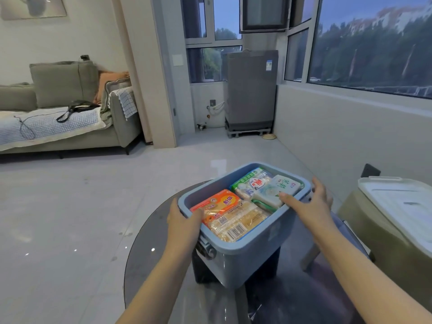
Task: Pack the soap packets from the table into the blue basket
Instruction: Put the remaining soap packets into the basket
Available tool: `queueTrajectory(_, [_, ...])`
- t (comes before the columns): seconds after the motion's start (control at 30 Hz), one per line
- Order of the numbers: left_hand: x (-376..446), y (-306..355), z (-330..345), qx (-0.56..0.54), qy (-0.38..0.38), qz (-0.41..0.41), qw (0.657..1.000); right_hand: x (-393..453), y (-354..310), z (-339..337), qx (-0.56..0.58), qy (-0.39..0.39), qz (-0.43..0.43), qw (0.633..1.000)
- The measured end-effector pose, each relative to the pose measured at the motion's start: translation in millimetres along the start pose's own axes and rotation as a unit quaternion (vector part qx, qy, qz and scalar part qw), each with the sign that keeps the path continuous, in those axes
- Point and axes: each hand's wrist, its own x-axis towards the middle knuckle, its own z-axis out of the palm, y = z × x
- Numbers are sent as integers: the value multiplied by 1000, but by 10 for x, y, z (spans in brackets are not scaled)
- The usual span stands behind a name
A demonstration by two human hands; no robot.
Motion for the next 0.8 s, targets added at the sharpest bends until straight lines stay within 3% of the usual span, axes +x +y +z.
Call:
queueTrajectory(0.07, [-219,-88,44,-35,7,2,999,123,20,-15,-27,-22,-35,999])
queueTrajectory(0.23, [-355,-200,172,-50,9,-24,998,244,77,-74,53,-78,-20,995])
queueTrajectory(0.5, [27,-151,69,-69,-15,-44,997,106,101,-15,69,-20,-20,997])
queueTrajectory(0.67, [363,37,-149,-22,-119,-57,991,-207,52,102,65,33,1,997])
queueTrajectory(0.8, [589,105,-205,25,-154,-80,984,-380,8,177,27,65,7,997])
